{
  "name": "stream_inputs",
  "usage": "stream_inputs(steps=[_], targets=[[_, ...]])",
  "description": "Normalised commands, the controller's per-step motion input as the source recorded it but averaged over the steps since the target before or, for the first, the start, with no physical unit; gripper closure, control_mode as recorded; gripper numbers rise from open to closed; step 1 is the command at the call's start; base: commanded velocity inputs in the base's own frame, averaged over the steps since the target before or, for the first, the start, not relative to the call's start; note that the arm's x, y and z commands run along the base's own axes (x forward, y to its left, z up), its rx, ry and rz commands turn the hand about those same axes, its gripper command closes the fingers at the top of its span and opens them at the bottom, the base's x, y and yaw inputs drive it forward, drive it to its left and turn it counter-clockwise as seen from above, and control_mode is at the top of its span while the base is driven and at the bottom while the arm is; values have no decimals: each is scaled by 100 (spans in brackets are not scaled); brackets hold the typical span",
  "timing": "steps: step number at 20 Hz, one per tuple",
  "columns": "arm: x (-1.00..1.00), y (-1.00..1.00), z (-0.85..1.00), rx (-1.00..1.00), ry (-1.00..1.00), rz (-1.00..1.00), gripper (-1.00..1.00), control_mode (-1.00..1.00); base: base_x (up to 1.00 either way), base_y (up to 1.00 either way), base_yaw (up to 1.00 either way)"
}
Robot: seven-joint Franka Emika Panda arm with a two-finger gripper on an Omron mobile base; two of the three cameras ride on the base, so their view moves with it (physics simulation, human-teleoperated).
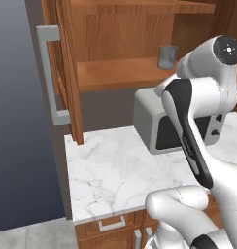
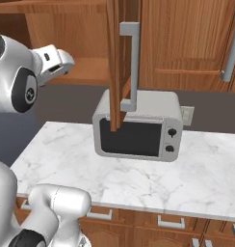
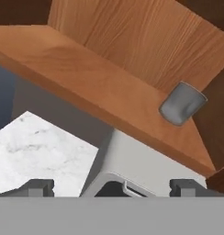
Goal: There is a bowl on the dining counter. Grab a lemon wedge from the fridge and place it in the bowl. Then get the liquor bottle and glass cup from the cabinet and place them next to the bowl.
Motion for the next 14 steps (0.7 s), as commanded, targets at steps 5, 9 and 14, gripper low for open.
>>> stream_inputs(steps=[5, 9, 14], targets=[[45, -14, 0, -30, -1, 7, -100, -100, 0, 0, 0], [33, -3, 2, -31, 0, 1, -100, -100, 0, 0, 0], [24, -1, 15, -25, 0, 0, -100, -100, 0, 0, 0]])
